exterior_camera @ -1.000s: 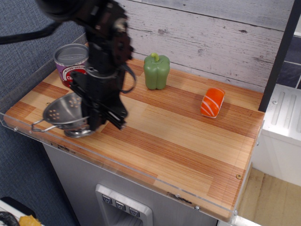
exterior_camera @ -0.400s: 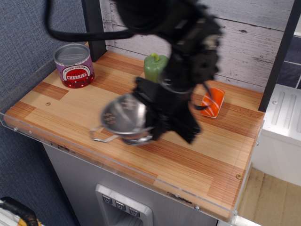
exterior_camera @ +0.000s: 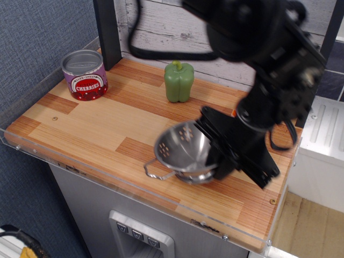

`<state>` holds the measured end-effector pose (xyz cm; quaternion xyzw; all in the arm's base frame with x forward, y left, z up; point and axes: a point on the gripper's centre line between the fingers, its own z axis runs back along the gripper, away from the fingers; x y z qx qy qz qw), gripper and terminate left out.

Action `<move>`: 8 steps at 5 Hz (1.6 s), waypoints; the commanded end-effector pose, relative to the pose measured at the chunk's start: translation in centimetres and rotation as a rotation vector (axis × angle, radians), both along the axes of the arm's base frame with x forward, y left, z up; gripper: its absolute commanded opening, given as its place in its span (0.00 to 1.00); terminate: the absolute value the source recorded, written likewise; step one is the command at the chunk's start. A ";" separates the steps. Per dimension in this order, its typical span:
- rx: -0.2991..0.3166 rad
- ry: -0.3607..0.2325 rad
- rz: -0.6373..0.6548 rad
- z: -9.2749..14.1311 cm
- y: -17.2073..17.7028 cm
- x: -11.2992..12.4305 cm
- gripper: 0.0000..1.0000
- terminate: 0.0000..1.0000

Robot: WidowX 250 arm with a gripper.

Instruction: Move the bowl in the front of the sushi.

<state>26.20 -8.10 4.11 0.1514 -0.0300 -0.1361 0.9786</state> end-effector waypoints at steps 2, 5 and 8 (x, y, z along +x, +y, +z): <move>-0.010 -0.010 -0.085 -0.5 -3.4 -0.6 0.00 0.00; -0.336 -0.016 -0.158 0.1 -3.0 -0.6 1.00 0.00; -0.338 -0.056 -0.156 5.2 -1.8 -0.9 1.00 0.00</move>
